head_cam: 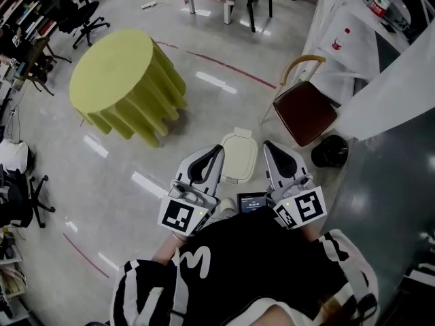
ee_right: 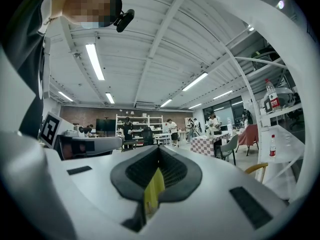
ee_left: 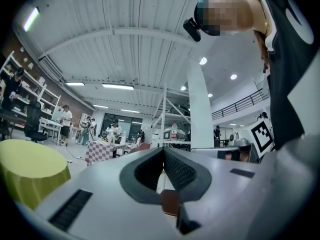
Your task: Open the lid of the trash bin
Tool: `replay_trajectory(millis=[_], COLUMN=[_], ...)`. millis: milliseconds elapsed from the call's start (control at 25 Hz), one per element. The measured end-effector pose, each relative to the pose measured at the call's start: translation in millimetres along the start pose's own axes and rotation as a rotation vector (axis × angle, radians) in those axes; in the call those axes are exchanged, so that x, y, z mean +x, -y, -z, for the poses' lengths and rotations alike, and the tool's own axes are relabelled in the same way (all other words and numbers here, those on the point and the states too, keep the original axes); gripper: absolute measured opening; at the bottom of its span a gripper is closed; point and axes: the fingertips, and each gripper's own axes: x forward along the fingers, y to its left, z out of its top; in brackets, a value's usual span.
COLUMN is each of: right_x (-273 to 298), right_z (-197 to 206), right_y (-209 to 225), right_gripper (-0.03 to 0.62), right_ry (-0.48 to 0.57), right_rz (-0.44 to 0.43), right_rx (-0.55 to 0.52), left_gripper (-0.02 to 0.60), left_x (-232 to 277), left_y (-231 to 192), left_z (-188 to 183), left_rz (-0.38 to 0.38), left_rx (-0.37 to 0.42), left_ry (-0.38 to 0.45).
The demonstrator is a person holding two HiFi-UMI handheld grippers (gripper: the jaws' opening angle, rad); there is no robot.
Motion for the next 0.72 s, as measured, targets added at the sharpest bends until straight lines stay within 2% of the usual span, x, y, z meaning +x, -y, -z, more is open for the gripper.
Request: replay_trajectory(millis=[480,720], right_x=[14,11], right_z=[0,0], right_y=[8,13], right_gripper=[0.003,0.003], right_ry=[0.006,0.007], right_rz=[0.001,-0.017], right_rx=[0.010,0.005], left_gripper=[0.008,0.008], left_x=[12,12], left_y=[-13,-11], left_z=[-6,-3], left_rz=[-0.004,-0.035], left_rx=[0.017,0.009], left_ry=[0.016,0.006])
